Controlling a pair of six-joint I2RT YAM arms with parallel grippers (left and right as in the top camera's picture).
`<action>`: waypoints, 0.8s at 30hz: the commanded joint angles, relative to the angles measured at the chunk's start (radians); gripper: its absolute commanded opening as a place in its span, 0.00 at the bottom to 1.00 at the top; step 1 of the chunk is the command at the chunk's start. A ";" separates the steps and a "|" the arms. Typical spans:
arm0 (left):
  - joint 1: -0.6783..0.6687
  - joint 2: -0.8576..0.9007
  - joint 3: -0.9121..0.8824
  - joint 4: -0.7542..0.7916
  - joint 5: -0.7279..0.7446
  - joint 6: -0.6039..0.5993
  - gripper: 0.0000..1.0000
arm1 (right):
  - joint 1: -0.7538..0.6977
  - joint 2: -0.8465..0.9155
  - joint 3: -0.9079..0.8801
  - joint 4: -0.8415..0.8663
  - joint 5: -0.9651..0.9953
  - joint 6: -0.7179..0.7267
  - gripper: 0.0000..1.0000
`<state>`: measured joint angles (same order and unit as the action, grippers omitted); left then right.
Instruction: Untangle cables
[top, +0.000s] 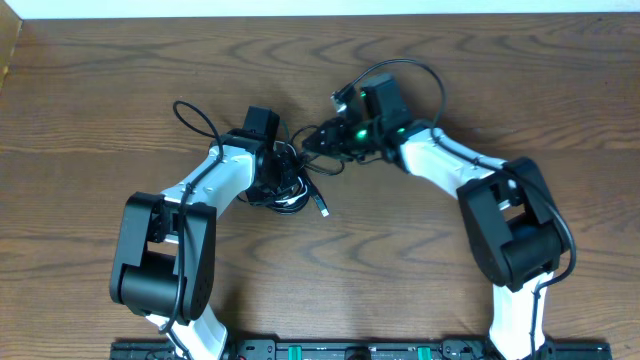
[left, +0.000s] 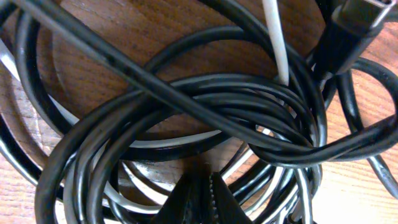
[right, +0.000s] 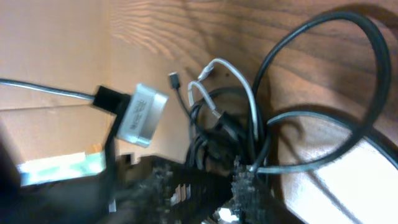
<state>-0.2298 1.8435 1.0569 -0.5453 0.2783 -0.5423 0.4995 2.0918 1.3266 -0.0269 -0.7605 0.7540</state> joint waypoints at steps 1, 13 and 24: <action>0.007 0.022 -0.021 -0.011 -0.059 -0.001 0.08 | 0.047 -0.021 0.003 0.014 0.185 -0.014 0.37; 0.007 0.022 -0.021 -0.018 -0.059 -0.001 0.08 | 0.068 0.016 0.003 -0.031 0.289 -0.008 0.32; 0.007 0.022 -0.021 -0.021 -0.055 -0.001 0.08 | 0.071 0.087 0.003 -0.062 0.286 0.046 0.31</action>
<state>-0.2298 1.8435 1.0569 -0.5491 0.2745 -0.5426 0.5705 2.1448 1.3266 -0.0761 -0.4839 0.7696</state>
